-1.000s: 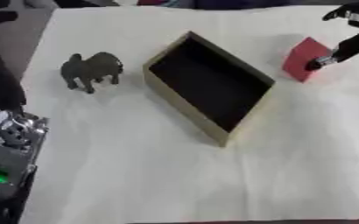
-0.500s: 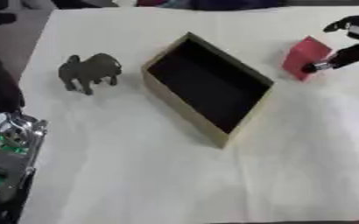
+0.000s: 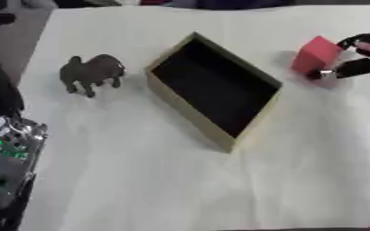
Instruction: Pick up objects on the table and place them in the box.
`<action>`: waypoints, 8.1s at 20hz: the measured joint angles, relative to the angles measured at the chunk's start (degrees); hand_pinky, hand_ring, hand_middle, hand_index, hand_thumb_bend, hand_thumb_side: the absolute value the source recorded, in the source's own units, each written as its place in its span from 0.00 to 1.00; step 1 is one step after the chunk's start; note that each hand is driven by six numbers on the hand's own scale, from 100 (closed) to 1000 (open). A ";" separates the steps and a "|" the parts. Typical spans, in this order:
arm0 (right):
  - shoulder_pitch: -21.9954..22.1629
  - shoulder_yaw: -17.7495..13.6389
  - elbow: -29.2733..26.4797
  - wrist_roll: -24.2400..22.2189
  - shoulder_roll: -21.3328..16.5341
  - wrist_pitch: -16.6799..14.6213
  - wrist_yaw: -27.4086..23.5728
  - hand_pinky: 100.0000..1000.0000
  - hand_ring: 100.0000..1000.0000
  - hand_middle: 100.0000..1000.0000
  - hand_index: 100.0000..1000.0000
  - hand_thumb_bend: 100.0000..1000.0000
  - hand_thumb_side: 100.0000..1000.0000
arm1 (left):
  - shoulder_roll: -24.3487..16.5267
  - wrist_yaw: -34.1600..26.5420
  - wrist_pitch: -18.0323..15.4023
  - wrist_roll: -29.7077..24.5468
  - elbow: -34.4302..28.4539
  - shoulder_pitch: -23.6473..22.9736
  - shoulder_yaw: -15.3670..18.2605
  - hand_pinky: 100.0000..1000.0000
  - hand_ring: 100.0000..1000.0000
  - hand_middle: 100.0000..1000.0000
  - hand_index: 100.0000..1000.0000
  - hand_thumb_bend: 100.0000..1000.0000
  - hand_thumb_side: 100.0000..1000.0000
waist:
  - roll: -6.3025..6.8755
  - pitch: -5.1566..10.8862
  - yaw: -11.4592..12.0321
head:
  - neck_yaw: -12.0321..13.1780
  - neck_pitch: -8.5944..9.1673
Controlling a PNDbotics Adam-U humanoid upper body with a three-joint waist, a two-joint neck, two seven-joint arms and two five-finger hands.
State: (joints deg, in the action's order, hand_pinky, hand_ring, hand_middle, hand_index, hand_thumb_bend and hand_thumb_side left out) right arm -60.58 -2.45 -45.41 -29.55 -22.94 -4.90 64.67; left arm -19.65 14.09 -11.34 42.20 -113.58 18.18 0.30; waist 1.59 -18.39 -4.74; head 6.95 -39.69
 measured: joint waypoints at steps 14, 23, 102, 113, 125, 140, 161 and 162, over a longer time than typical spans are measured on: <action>0.11 0.06 -3.11 2.17 0.04 3.07 -6.40 0.98 0.97 0.73 0.81 0.40 0.65 | 0.01 0.00 -0.07 -0.14 0.00 0.06 -0.01 0.52 0.59 0.58 0.84 0.12 1.00 | -0.31 -0.29 0.08 | 0.03 0.47; 0.11 0.36 -3.68 2.89 0.48 3.94 -7.95 0.96 0.92 0.56 0.68 0.22 0.59 | 0.04 0.00 -0.02 -0.39 0.00 0.08 -0.02 0.52 0.59 0.58 0.84 0.12 1.00 | -0.51 -0.31 0.15 | 0.03 0.52; -0.89 19.29 -27.05 -21.86 3.30 -4.08 -37.39 0.93 0.91 0.71 0.80 0.19 0.58 | 0.52 0.00 0.07 -0.48 0.00 0.57 -0.03 0.52 0.59 0.58 0.83 0.12 1.00 | -0.98 -1.11 0.20 | 0.07 0.98; -0.89 19.83 -26.32 -20.68 5.04 -9.35 -31.04 0.98 0.97 0.84 0.90 0.58 0.63 | 0.53 0.00 0.09 -0.50 0.00 0.60 -0.04 0.52 0.59 0.58 0.83 0.12 1.00 | -0.98 -1.23 0.51 | -0.01 1.01; -0.89 15.11 -30.85 -15.75 4.19 -9.16 -33.76 0.98 0.95 0.80 0.89 0.40 0.56 | 0.53 -0.01 0.09 -0.50 0.00 0.69 -0.04 0.52 0.59 0.58 0.83 0.12 0.99 | -0.76 -1.22 0.38 | 0.01 1.01; 1.93 6.83 -41.45 -8.71 -0.38 -0.15 -38.55 0.98 0.94 0.78 0.88 0.34 0.44 | -0.05 -0.01 1.50 -1.49 0.00 1.12 -0.10 0.52 0.60 0.59 0.83 0.10 1.00 | -0.16 -1.02 -0.33 | 1.06 1.00; 7.76 1.77 -48.60 10.71 -1.61 4.47 -60.88 0.99 0.89 0.73 0.82 0.00 0.67 | -27.27 17.69 26.59 -30.40 -0.12 11.18 -4.50 0.70 0.74 0.71 0.89 0.18 0.87 | 1.13 -0.28 -0.30 | 2.08 -0.34; 7.90 1.77 -48.77 11.00 -1.62 4.56 -61.05 0.99 0.89 0.73 0.82 0.00 0.67 | -28.33 18.37 27.20 -32.80 -0.12 11.63 -4.91 0.70 0.74 0.71 0.89 0.19 0.87 | 1.13 -0.27 -0.27 | 2.08 -0.42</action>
State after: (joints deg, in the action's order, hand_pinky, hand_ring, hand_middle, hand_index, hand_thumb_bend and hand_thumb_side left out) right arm -52.69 -0.68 -94.18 -18.55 -24.56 -0.34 3.62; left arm -47.99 32.45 15.86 9.39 -113.70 29.81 -4.61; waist 2.72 -18.66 -5.01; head 9.03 -40.11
